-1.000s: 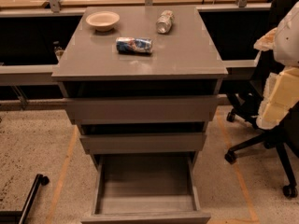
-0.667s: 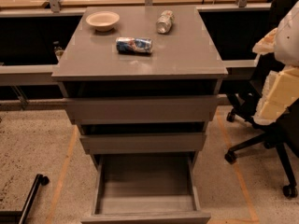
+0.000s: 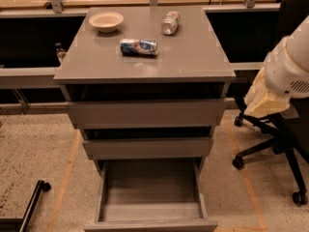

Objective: Close bottom drawer

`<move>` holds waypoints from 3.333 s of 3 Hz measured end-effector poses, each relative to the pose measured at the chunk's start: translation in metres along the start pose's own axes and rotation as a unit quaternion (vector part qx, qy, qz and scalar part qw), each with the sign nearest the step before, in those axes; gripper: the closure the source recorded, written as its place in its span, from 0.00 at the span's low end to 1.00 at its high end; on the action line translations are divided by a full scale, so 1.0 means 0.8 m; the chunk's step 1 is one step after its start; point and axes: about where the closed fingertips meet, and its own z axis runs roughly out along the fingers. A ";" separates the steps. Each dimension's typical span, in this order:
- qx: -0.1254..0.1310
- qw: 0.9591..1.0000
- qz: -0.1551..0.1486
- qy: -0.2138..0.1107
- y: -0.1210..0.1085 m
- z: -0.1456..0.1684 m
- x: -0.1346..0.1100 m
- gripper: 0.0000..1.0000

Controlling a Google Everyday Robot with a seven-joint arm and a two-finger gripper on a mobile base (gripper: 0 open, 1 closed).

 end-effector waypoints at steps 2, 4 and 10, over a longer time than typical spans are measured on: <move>-0.003 1.000 0.002 0.022 0.000 0.056 0.013 1.00; -0.063 0.998 -0.016 0.008 0.052 0.180 0.008 1.00; -0.174 0.984 0.032 -0.022 0.153 0.421 0.010 1.00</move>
Offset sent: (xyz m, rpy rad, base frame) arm 0.0046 0.0028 -0.0385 -0.1038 0.0338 0.0454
